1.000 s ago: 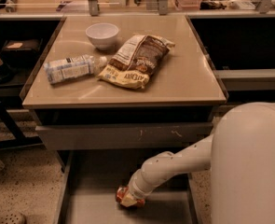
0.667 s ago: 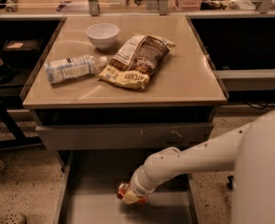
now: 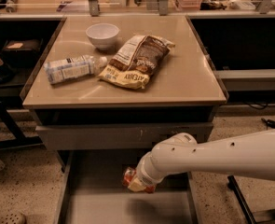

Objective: Pick coke can from middle drawer and place on counter

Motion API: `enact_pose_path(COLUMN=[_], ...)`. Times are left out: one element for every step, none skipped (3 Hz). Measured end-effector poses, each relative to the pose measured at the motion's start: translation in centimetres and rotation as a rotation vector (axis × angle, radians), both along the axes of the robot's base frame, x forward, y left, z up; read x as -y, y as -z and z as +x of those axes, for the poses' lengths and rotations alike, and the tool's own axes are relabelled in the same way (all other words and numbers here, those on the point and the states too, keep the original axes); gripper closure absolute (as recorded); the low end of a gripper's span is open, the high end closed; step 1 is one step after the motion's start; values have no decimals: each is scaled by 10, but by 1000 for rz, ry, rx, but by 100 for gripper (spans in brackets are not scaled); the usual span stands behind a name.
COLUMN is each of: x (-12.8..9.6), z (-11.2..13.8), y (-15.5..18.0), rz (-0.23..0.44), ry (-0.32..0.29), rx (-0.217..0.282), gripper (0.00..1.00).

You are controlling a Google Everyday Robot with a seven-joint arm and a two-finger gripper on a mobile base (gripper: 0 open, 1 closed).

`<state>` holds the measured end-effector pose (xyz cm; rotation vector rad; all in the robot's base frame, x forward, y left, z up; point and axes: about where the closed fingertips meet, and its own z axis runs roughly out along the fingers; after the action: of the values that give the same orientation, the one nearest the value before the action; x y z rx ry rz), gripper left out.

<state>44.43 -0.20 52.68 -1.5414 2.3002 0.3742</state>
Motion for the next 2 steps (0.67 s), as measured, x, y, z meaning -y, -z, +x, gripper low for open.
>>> enact_pose_path(x=[0,14], z=[0,2], y=[0,-36], rz=[0,-15], ry=[0,15], rx=[0,35], gripper=[100,100])
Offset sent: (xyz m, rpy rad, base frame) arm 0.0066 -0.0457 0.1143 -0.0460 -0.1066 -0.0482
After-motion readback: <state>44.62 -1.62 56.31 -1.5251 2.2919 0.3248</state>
